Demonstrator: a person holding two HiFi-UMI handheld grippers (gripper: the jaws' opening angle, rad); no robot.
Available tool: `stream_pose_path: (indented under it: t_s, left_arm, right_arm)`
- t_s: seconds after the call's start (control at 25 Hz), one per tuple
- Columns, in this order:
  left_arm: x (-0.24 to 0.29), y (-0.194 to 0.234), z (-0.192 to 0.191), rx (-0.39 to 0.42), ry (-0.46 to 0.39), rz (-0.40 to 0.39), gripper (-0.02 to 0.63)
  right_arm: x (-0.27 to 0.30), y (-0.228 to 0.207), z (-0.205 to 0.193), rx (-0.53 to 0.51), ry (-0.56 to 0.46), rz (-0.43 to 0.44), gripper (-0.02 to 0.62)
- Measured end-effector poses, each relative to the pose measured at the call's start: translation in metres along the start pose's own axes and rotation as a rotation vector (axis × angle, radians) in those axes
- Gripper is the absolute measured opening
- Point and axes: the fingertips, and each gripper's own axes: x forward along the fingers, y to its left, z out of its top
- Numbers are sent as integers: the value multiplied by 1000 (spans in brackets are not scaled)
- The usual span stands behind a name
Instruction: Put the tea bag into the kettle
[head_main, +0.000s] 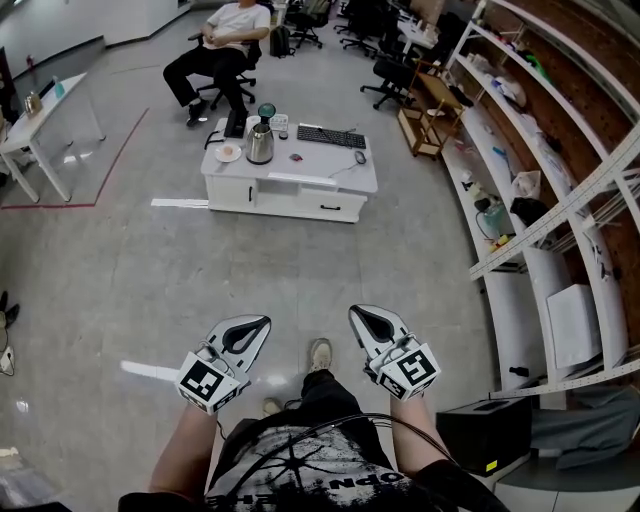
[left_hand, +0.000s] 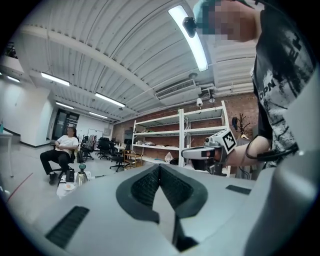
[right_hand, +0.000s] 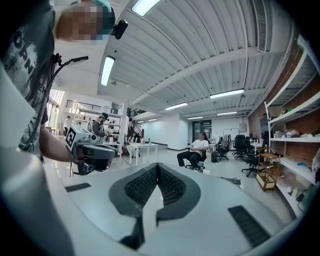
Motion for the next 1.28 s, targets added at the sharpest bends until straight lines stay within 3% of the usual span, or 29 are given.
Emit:
stream_pose_path:
  t_s: [0.32, 0.84, 1.28]
  left_arm:
    - [58, 25, 3, 21, 9, -20, 6]
    - [188, 93, 22, 28, 4, 69, 6]
    - [293, 107, 32, 7, -8, 73, 6]
  right_arm:
    - [36, -55, -4, 26, -28, 28, 8]
    - [92, -182, -4, 3, -16, 168, 8]
    - [105, -289, -9, 33, -52, 182, 8]
